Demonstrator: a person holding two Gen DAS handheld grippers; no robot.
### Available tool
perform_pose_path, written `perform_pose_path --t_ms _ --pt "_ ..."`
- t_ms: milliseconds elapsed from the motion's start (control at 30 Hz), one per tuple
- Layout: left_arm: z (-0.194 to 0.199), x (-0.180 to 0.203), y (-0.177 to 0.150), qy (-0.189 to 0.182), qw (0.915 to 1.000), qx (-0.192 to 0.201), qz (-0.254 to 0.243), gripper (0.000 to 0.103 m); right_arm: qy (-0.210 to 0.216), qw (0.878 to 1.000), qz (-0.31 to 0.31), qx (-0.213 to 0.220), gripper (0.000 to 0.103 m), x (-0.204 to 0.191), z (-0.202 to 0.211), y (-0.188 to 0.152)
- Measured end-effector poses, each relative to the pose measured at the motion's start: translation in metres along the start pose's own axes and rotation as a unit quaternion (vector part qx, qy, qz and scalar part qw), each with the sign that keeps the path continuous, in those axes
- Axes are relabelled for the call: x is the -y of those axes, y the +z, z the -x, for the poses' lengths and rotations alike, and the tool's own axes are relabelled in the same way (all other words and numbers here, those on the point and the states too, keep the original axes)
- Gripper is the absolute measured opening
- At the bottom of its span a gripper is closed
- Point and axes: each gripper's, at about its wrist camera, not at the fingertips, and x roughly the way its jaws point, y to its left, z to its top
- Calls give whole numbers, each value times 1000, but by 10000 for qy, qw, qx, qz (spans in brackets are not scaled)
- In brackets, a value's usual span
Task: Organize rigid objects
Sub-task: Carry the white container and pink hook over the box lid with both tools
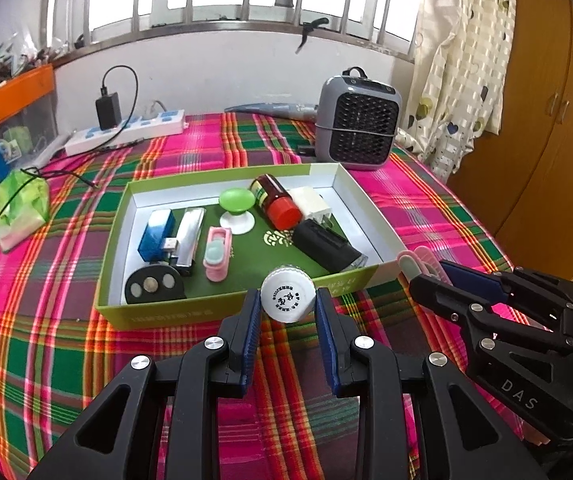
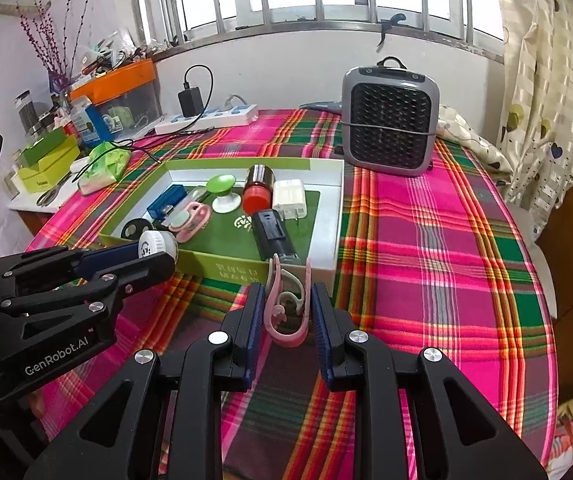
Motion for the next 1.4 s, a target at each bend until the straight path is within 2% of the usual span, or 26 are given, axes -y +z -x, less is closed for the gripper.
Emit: perform_pose_path --t_ms 767,1400 --pt "-4 -33 21 125 9997 116 185 26 167 9997 189 36 25 -23 -16 29" --pt "-29 -59 33 199 9991 -26 385 26 380 9986 282 -229 25 -32 -57 51"
